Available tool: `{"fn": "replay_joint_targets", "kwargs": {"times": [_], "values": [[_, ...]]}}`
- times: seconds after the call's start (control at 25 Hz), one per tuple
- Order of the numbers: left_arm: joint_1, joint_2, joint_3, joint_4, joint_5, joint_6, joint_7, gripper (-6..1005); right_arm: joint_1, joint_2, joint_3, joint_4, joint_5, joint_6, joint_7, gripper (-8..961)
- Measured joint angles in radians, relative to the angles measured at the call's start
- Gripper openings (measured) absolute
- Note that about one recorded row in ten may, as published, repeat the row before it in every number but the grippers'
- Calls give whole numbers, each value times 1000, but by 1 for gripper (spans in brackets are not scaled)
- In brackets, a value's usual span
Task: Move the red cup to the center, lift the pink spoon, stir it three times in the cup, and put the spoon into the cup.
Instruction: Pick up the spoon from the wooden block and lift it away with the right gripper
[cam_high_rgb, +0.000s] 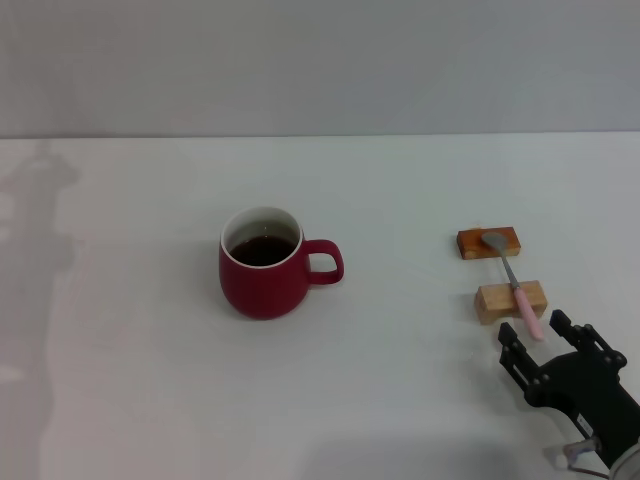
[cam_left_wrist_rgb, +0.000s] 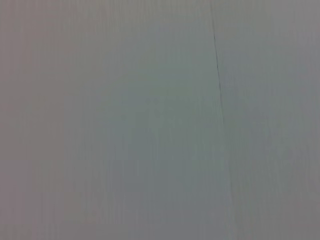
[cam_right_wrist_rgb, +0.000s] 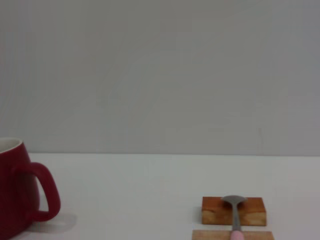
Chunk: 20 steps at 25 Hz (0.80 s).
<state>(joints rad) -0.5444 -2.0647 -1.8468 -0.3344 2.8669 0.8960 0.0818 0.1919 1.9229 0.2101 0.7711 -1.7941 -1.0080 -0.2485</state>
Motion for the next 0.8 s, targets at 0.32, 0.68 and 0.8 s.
{"fn": "replay_joint_targets", "kwargs": {"times": [0.32, 0.68, 0.8], "values": [[0, 0, -1, 0, 0, 1, 0, 24, 17, 13, 3, -24, 1, 5, 12, 652], [0, 2, -2, 0, 0, 1, -1, 25, 15, 51, 40, -52, 1, 5, 12, 652], [0, 4, -2, 0, 0, 1, -1, 25, 13, 64, 50, -64, 1, 5, 12, 651]]}}
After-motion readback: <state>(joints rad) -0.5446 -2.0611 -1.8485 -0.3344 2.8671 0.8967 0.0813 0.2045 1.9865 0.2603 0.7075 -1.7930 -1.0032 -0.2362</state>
